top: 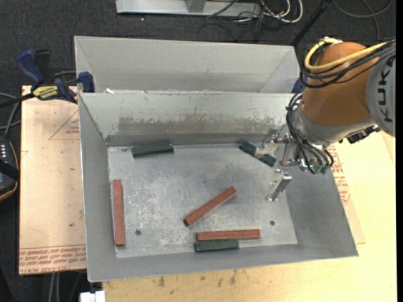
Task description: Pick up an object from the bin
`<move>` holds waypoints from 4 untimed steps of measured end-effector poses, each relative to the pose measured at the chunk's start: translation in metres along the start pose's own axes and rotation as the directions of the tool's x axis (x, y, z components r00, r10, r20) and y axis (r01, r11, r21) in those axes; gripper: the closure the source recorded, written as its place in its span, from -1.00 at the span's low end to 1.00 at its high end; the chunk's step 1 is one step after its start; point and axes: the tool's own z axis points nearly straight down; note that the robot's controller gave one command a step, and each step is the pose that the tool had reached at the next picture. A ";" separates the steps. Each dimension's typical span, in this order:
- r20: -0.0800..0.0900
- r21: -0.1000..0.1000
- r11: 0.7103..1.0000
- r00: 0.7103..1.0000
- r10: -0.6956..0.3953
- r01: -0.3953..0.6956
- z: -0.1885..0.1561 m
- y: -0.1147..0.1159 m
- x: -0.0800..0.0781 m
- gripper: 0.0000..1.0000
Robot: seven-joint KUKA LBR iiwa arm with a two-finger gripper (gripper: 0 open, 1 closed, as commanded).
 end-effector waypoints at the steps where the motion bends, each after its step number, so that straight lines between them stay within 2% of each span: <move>1: 0.007 0.001 1.000 1.000 -0.002 0.002 -0.004 0.000 -0.002 -1.00; 2: 0.012 0.005 0.985 0.985 -0.171 0.171 0.025 0.041 0.010 -1.00; 3: 0.009 0.003 0.913 0.913 -0.409 0.409 0.047 0.081 -0.002 -1.00; 4: 0.010 0.003 0.956 0.956 -0.294 0.294 0.060 0.069 -0.011 -1.00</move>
Offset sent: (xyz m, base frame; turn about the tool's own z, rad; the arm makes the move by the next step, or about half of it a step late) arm -0.0227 0.0813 -0.0534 -0.3292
